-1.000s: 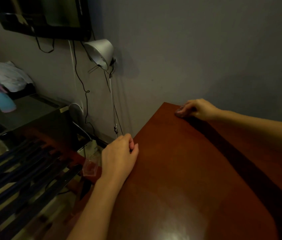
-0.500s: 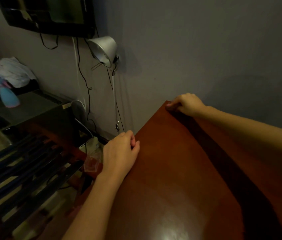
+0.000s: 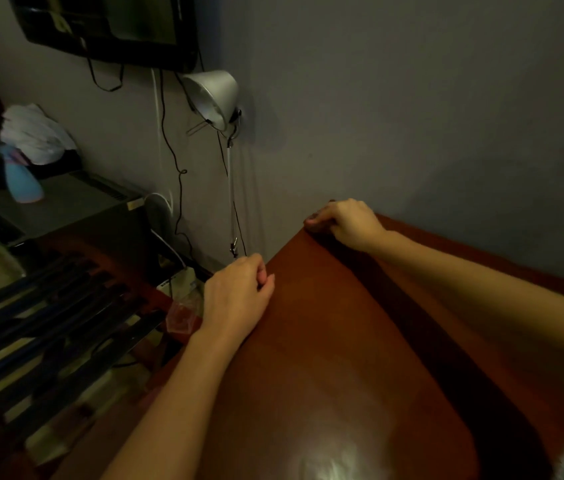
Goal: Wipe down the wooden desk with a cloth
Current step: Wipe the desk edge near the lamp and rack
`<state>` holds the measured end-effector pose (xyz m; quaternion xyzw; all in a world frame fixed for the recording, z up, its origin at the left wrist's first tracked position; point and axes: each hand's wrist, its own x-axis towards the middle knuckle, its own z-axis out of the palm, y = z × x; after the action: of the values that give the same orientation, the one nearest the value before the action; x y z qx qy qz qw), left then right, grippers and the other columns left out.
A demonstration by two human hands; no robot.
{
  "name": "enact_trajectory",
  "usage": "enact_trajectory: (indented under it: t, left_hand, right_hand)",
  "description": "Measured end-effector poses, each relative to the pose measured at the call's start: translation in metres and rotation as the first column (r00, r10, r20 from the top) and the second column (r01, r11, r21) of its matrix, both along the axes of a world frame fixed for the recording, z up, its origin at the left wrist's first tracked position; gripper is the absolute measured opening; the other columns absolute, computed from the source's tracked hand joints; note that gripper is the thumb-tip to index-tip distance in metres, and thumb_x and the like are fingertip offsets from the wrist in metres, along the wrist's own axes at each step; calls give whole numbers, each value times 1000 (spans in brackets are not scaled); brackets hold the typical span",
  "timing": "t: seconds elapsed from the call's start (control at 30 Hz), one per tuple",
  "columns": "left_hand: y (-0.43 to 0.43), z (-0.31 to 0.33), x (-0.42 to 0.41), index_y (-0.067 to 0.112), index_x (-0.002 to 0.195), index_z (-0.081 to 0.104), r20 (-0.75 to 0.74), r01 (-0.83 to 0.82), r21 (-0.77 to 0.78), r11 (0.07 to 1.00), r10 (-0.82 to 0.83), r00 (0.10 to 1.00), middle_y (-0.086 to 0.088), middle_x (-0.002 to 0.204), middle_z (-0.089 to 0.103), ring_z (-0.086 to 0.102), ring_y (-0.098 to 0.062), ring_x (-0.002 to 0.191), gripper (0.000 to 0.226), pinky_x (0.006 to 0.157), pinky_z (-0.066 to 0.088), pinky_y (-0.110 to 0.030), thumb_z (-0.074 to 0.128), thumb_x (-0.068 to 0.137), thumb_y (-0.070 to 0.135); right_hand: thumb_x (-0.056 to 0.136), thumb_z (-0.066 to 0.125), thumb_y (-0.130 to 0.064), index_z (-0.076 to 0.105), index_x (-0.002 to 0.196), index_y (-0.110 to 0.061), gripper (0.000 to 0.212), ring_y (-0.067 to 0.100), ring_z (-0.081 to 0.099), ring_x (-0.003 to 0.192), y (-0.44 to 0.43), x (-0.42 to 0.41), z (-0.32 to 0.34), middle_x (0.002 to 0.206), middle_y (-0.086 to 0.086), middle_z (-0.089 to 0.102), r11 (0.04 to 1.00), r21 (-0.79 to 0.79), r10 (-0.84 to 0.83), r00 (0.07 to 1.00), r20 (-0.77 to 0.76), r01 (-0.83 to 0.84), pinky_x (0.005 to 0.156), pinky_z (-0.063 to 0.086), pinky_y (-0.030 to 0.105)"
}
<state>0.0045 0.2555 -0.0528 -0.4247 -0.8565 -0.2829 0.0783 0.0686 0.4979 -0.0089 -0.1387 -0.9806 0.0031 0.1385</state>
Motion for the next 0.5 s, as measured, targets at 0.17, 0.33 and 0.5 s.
enact_trajectory:
  t: [0.17,0.33,0.5]
  left_hand:
    - [0,-2,0,24,77,49,-31,1,-1,1000,-1,1000,9,72,50,52,-8,67,20,59,45,-26,52,93,36]
    - [2,0,1,24,77,49,-46,-17,3,1000,17,999,8,71,50,51,-8,67,20,57,41,-25,52,93,36]
    - [1,0,2,24,77,49,-51,-14,4,1000,15,999,9,72,51,52,-7,67,20,60,45,-25,53,93,37]
  right_hand:
    - [85,61,2,72,109,-26,38,0,61,105,5,52,9,118,-14,65,982,-62,186,978,93,-181,82,46,10]
    - [86,52,4,72,109,-26,42,15,64,106,21,10,2,118,-7,67,999,5,-34,999,13,34,78,51,25]
    - [85,62,-1,71,109,-28,37,-3,59,106,-14,48,3,118,-15,65,967,-48,253,965,67,-251,87,46,13]
